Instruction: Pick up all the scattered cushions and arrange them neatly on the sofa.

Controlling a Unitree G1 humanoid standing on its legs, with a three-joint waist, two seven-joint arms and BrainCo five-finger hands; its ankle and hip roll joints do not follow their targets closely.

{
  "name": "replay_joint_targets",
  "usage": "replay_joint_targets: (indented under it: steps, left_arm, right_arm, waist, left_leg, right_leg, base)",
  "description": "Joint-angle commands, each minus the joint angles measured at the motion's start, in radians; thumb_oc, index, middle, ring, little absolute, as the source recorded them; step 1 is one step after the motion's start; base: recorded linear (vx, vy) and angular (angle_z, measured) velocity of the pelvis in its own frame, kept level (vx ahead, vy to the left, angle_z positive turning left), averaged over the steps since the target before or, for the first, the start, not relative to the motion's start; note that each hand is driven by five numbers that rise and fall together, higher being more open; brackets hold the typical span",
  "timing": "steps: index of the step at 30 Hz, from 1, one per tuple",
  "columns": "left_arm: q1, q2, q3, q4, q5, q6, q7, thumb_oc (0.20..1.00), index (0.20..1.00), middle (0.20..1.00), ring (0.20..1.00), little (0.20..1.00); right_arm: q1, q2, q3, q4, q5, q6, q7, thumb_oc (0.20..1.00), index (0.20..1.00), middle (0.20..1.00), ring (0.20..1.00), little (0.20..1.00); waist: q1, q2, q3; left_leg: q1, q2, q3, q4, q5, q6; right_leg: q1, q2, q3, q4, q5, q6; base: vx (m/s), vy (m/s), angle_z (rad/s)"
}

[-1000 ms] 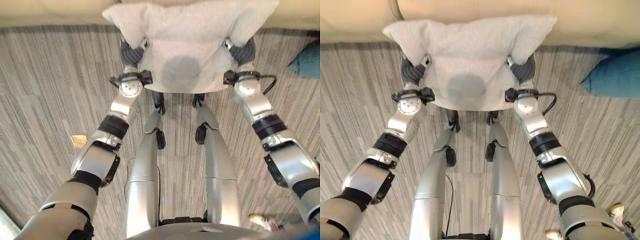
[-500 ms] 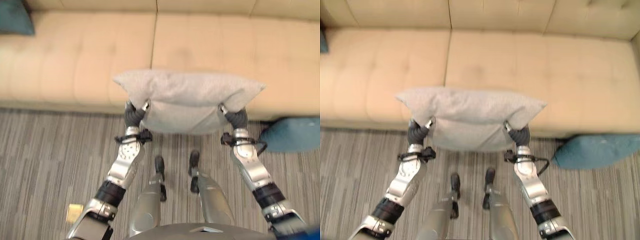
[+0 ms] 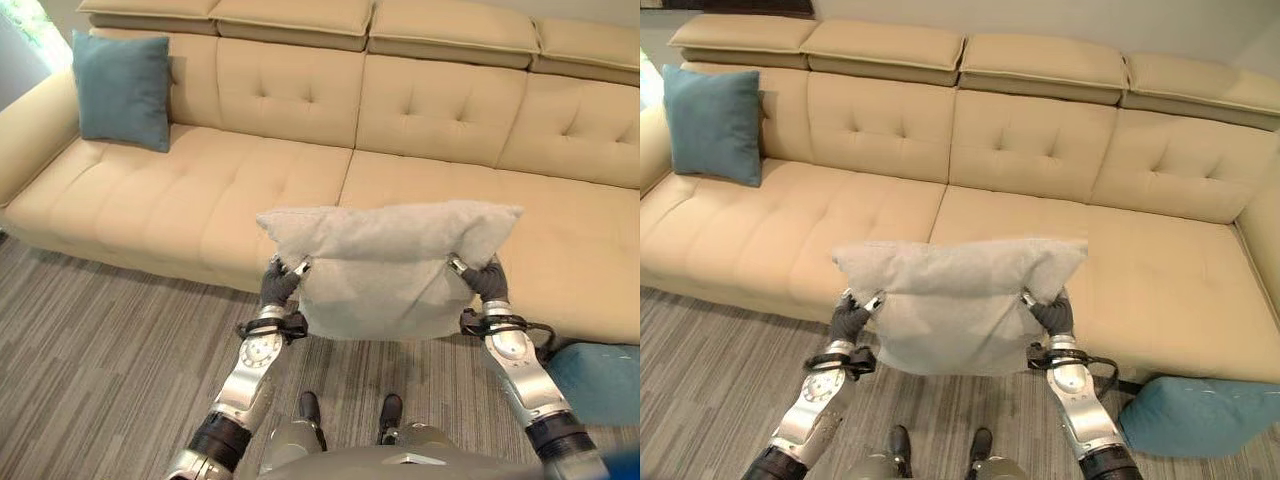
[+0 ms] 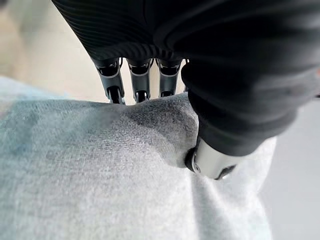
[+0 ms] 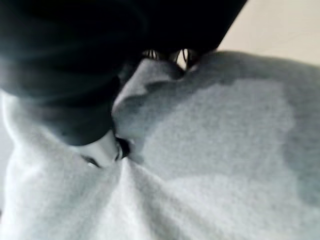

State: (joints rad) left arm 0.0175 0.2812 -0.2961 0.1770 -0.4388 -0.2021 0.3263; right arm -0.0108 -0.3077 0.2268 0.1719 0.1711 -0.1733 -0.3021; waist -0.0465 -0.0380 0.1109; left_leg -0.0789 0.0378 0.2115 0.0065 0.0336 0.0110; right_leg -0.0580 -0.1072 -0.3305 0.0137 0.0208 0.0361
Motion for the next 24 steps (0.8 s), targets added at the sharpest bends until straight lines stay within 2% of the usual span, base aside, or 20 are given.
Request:
replay_joint_targets:
  steps: [1, 3, 4, 5, 7, 9, 11, 15, 18, 20, 22, 23, 24]
  left_arm:
    - [-0.059, 0.012, 0.011, -0.122, 0.047, -0.085, -0.025, 0.2, 0.2, 0.2, 0.2, 0.2]
    - [-0.052, 0.018, 0.013, -0.134, 0.046, -0.082, -0.031, 0.2, 0.2, 0.2, 0.2, 0.2]
    - [-0.059, 0.03, 0.016, -0.137, 0.047, -0.083, -0.027, 0.2, 0.2, 0.2, 0.2, 0.2]
    - [-0.062, 0.031, 0.014, -0.138, 0.05, -0.085, -0.027, 0.2, 0.2, 0.2, 0.2, 0.2]
    - [-0.062, 0.029, 0.009, -0.142, 0.056, -0.092, -0.028, 0.2, 0.2, 0.2, 0.2, 0.2]
    - [-0.086, 0.018, 0.0, -0.134, 0.05, -0.093, -0.027, 0.2, 0.2, 0.2, 0.2, 0.2]
    - [-0.101, 0.018, -0.006, -0.129, 0.053, -0.098, -0.033, 0.2, 0.2, 0.2, 0.2, 0.2]
    - [-0.097, 0.001, -0.015, -0.122, 0.054, -0.102, -0.045, 0.2, 0.2, 0.2, 0.2, 0.2]
    - [-0.077, -0.013, -0.023, -0.121, 0.039, -0.097, -0.065, 0.2, 0.2, 0.2, 0.2, 0.2]
    - [-0.076, -0.017, -0.027, -0.12, 0.034, -0.097, -0.069, 0.2, 0.2, 0.2, 0.2, 0.2]
    - [-0.08, -0.019, -0.031, -0.119, 0.032, -0.091, -0.072, 0.2, 0.2, 0.2, 0.2, 0.2]
    - [-0.081, -0.016, -0.03, -0.119, 0.033, -0.088, -0.07, 0.2, 0.2, 0.2, 0.2, 0.2]
    - [-0.079, -0.016, -0.034, -0.121, 0.035, -0.08, -0.07, 0.2, 0.2, 0.2, 0.2, 0.2]
  right_arm:
    - [-0.11, 0.02, -0.012, -0.089, -0.019, -0.082, 0.015, 0.2, 0.2, 0.2, 0.2, 0.2]
    - [-0.123, 0.034, -0.004, -0.096, -0.023, -0.082, 0.026, 0.2, 0.2, 0.2, 0.2, 0.2]
    - [-0.129, 0.055, 0.007, -0.11, -0.031, -0.087, 0.032, 0.2, 0.2, 0.2, 0.2, 0.2]
    - [-0.13, 0.057, 0.008, -0.113, -0.033, -0.086, 0.033, 0.2, 0.2, 0.2, 0.2, 0.2]
    - [-0.135, 0.054, 0.016, -0.116, -0.038, -0.089, 0.035, 0.2, 0.2, 0.2, 0.2, 0.2]
    - [-0.135, 0.048, 0.013, -0.112, -0.028, -0.091, 0.033, 0.2, 0.2, 0.2, 0.2, 0.2]
    - [-0.133, 0.044, 0.013, -0.113, -0.021, -0.097, 0.034, 0.2, 0.2, 0.2, 0.2, 0.2]
    - [-0.11, 0.036, 0.008, -0.11, -0.009, -0.105, 0.041, 0.2, 0.2, 0.2, 0.2, 0.2]
    - [-0.072, 0.018, -0.017, -0.118, -0.005, -0.104, 0.043, 0.2, 0.2, 0.2, 0.2, 0.2]
    - [-0.062, 0.007, -0.022, -0.125, -0.001, -0.102, 0.042, 0.2, 0.2, 0.2, 0.2, 0.2]
    - [-0.055, 0.002, -0.029, -0.124, 0.004, -0.096, 0.041, 0.2, 0.2, 0.2, 0.2, 0.2]
    - [-0.053, 0.002, -0.03, -0.125, 0.009, -0.096, 0.038, 0.2, 0.2, 0.2, 0.2, 0.2]
    - [-0.048, -0.001, -0.035, -0.127, 0.009, -0.095, 0.036, 0.2, 0.2, 0.2, 0.2, 0.2]
  waist:
    - [0.042, -0.017, -0.056]
    - [0.061, -0.013, -0.056]
    - [0.058, -0.002, -0.029]
    - [0.054, 0.001, -0.025]
    - [0.041, 0.003, -0.018]
    - [0.011, -0.01, 0.005]
    - [-0.001, -0.016, 0.012]
    - [-0.016, -0.024, 0.006]
    - [-0.029, -0.029, -0.009]
    - [-0.035, -0.034, -0.009]
    - [-0.033, -0.04, -0.006]
    - [-0.029, -0.044, -0.006]
    - [-0.023, -0.048, -0.007]
  left_leg:
    - [0.006, -0.014, -0.009, 0.045, -0.068, -0.046]
    - [0.031, -0.027, -0.005, 0.042, -0.095, -0.018]
    - [0.05, -0.034, -0.012, 0.042, -0.113, 0.013]
    - [0.059, -0.036, -0.02, 0.04, -0.116, 0.016]
    - [0.077, -0.05, -0.043, 0.023, -0.12, 0.019]
    - [0.087, -0.078, -0.099, 0.008, -0.123, 0.022]
    - [0.088, -0.095, -0.126, 0.008, -0.128, 0.02]
    - [0.086, -0.115, -0.157, 0.066, -0.17, 0.006]
    - [0.066, -0.086, -0.138, 0.176, -0.195, -0.042]
    - [0.026, -0.061, -0.114, 0.258, -0.187, -0.056]
    - [-0.015, -0.039, -0.098, 0.291, -0.178, -0.058]
    - [-0.037, -0.038, -0.101, 0.288, -0.181, -0.053]
    - [-0.057, -0.041, -0.126, 0.239, -0.156, -0.05]
  right_leg:
    - [0.101, 0.009, 0.078, 0.069, -0.118, 0.093]
    - [0.082, -0.02, 0.095, 0.152, -0.114, 0.112]
    - [-0.018, -0.045, 0.143, 0.333, -0.058, 0.145]
    - [-0.041, -0.036, 0.157, 0.347, -0.061, 0.138]
    - [-0.089, -0.001, 0.187, 0.284, -0.075, 0.117]
    - [-0.177, 0.075, 0.237, 0.183, -0.024, 0.115]
    - [-0.188, 0.09, 0.259, 0.146, -0.006, 0.118]
    - [-0.133, 0.098, 0.297, 0.09, 0.004, 0.093]
    - [-0.05, 0.071, 0.246, 0.046, -0.007, 0.073]
    - [-0.016, 0.064, 0.229, 0.024, -0.018, 0.065]
    - [0.005, 0.06, 0.225, 0.011, -0.028, 0.058]
    - [0.011, 0.057, 0.225, 0.006, -0.033, 0.057]
    - [0.02, 0.065, 0.232, 0.002, -0.036, 0.056]
  base:
    - [0.24, 0.332, -0.44]
    - [0.19, 0.375, -0.85]
    - [0.16, 0.36, -0.6]
    - [0.12, 0.258, -0.16]
    - [0.16, 0.07, 0.3]
    - [0.17, 0.015, 0.41]
    - [0.11, -0.035, 0.85]
    - [0.15, -0.101, 0.76]
    - [0.17, -0.142, 0.7]
    - [0.09, -0.08, 0.52]
    - [0.06, -0.056, 0.29]
    - [0.12, -0.057, 0.06]
    - [0.2, -0.06, -0.11]
